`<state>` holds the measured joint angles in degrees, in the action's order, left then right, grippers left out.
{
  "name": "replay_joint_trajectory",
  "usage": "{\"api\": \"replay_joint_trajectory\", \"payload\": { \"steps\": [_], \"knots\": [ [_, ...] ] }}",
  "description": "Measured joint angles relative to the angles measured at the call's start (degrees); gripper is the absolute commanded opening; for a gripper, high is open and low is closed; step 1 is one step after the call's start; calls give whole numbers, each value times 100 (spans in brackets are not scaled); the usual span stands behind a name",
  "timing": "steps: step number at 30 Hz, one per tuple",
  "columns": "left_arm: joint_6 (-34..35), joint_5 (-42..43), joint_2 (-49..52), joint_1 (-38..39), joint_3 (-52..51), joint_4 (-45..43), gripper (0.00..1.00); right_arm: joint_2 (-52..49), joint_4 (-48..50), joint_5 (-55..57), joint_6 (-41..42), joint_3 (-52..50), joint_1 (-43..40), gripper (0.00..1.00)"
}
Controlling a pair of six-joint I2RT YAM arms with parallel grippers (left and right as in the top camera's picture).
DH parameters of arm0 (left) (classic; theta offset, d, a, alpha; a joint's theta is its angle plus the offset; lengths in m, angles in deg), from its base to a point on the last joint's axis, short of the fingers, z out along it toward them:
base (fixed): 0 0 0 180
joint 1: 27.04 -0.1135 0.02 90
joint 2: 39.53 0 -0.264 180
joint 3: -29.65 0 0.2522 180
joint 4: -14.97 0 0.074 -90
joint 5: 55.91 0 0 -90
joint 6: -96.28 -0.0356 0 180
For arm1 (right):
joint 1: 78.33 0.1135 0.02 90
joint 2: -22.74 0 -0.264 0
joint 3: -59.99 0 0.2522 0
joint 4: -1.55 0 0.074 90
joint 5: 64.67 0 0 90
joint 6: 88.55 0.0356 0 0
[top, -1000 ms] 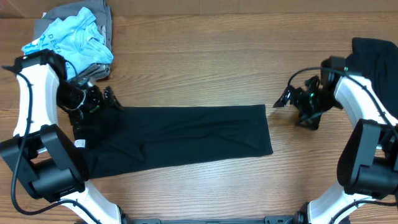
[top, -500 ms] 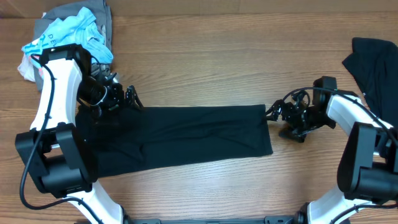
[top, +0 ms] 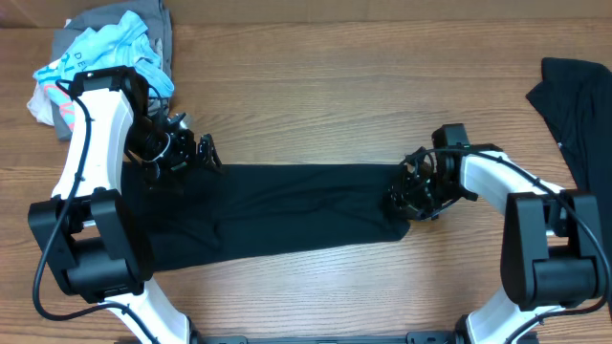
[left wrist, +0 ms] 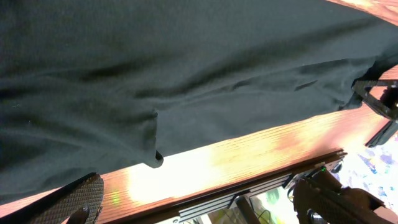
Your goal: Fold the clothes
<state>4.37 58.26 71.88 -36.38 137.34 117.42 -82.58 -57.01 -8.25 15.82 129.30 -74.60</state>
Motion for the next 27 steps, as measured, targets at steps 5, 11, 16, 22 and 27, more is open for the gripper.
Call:
{"api": "replay_joint_trajectory", "payload": {
  "steps": [5,11,16,22,27],
  "knots": [
    [0,-57,0,0,0,4,100,0,24,262,389,-9,15,4],
    [0,-98,0,0,-2,7,100,0,-380,590,551,164,-170,4],
    [0,-208,0,0,0,2,100,-31,-1325,1453,675,697,-765,4],
    [0,-243,0,0,0,-17,100,-39,-2461,2291,761,1823,-1034,4],
    [0,-260,0,0,-2,-72,100,-39,-2979,2870,929,2483,-686,4]
  ]
}}
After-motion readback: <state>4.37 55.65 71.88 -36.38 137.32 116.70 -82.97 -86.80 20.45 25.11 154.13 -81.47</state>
